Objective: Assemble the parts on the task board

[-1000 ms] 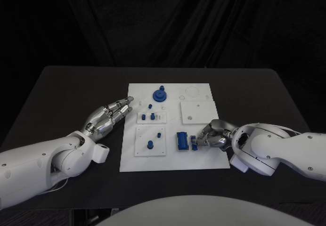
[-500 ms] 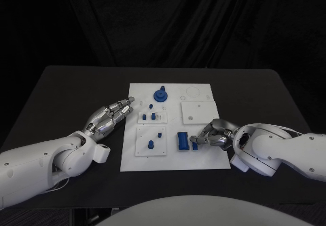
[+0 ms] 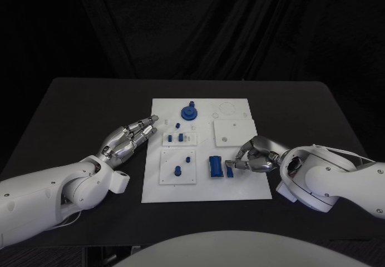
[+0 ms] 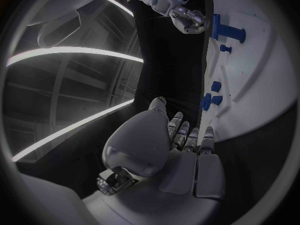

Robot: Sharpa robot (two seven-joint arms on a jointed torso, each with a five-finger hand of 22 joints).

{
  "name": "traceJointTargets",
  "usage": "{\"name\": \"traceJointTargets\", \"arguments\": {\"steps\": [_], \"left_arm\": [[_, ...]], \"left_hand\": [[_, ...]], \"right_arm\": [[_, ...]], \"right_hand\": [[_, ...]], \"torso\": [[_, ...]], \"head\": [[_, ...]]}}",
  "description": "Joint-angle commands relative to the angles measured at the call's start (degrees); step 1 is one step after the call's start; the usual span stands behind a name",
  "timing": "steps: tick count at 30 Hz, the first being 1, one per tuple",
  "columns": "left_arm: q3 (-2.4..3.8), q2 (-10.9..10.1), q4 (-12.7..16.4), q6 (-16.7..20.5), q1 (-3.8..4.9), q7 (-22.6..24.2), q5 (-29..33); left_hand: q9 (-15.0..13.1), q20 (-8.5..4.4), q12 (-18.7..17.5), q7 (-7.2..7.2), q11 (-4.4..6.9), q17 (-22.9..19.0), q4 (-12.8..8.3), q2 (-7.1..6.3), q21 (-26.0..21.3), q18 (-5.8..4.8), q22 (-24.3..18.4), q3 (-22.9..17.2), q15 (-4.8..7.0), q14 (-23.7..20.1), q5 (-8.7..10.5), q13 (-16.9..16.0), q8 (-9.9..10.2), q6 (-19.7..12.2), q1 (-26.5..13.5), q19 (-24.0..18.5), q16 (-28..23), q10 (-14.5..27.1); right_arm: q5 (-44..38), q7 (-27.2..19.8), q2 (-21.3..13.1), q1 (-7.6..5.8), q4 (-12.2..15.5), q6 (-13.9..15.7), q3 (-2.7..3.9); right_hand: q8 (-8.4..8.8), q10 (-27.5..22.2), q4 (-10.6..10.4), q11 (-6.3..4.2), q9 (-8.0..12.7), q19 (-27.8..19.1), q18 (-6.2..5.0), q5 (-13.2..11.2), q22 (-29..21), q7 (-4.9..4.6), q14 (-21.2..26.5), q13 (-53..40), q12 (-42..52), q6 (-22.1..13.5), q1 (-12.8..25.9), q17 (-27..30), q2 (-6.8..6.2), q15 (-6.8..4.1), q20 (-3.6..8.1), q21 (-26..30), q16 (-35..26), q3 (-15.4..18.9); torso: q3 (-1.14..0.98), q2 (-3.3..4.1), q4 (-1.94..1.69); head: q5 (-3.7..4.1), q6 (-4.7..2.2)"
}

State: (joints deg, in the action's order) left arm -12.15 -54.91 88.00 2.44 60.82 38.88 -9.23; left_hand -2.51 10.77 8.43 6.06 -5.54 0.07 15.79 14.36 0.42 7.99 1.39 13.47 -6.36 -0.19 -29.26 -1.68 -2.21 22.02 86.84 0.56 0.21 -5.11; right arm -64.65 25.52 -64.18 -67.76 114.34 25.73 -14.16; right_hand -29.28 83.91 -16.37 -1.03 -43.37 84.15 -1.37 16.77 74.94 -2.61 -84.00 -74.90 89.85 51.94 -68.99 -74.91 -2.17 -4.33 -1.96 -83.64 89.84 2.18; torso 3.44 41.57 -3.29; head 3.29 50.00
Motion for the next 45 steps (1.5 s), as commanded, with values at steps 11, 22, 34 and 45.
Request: {"name": "traceJointTargets", "arguments": {"steps": [11,22,34,45], "left_arm": [[0.04,-0.43,0.27,-0.34,-0.15,3.42,-0.09],[0.04,-0.29,0.27,-0.45,-0.16,3.55,-0.09],[0.04,-0.21,0.25,-0.49,-0.17,3.52,-0.09],[0.04,-0.06,0.12,-0.59,-0.19,3.34,-0.09]], "left_hand": [[-0.08,0.29,0.38,0.31,-0.46,-0.07,-0.12,0.14,0.03,0.38,0.08,-0.26,-0.33,0.19,-0.42,-0.10,-0.32,0.30,0.63,-0.04,-0.21,-0.26],[-0.17,0.35,0.71,0.44,-0.64,-0.07,-0.17,0.24,0.04,0.46,0.10,-0.45,-0.33,0.19,-0.51,-0.15,-0.44,0.92,0.82,-0.02,-0.21,-0.43],[-0.20,0.41,0.85,0.47,-0.66,-0.07,-0.21,0.27,0.06,0.49,0.15,-0.55,-0.35,0.19,-0.53,-0.17,-0.48,1.11,0.94,0.00,-0.21,-0.51],[-0.21,0.47,0.91,0.56,-0.70,-0.07,-0.24,0.28,0.06,0.52,0.15,-0.62,-0.39,0.19,-0.55,-0.18,-0.49,1.19,1.02,0.00,-0.21,-0.53]], "right_arm": [[-7.70,-4.17,-0.78,1.57,-0.60,-1.47,-0.06],[-7.84,-4.02,-1.19,2.12,-0.96,-2.64,-0.07],[-7.86,-3.70,-1.22,2.35,-1.19,-3.78,-0.07],[-7.87,-3.04,-1.20,2.44,-1.44,-4.84,-0.08]], "right_hand": [[-10.84,6.09,-0.53,-1.84,-8.43,3.89,0.29,-13.73,13.66,1.79,-6.00,-15.10,0.15,-1.09,6.35,-15.09,-1.53,-1.63,1.33,-2.41,0.16,1.82],[-12.04,6.09,-0.35,-2.06,-9.81,3.89,0.30,-12.04,13.66,2.00,-6.00,-15.10,0.15,-1.83,3.96,-15.09,-2.29,-1.85,1.60,-2.46,0.16,0.06],[-12.54,6.09,-0.16,-2.10,-10.42,3.78,0.25,-10.58,13.59,2.05,-6.00,-15.10,0.15,-2.17,2.36,-15.09,-2.32,-1.88,1.64,-2.28,0.16,-0.31],[-12.87,6.09,-0.04,-2.12,-10.81,3.65,0.19,-9.79,13.51,2.06,-6.00,-15.10,0.15,-2.32,0.28,-15.09,-2.34,-1.90,1.66,-2.06,0.16,-0.58]], "torso": [[-0.06,0.16,0.32],[-0.04,0.04,-0.07],[0.10,0.10,-0.13],[-0.03,0.10,-0.13]], "head": [[-0.51,0.00],[-0.11,0.00],[-0.17,0.00],[-0.17,0.00]]}}
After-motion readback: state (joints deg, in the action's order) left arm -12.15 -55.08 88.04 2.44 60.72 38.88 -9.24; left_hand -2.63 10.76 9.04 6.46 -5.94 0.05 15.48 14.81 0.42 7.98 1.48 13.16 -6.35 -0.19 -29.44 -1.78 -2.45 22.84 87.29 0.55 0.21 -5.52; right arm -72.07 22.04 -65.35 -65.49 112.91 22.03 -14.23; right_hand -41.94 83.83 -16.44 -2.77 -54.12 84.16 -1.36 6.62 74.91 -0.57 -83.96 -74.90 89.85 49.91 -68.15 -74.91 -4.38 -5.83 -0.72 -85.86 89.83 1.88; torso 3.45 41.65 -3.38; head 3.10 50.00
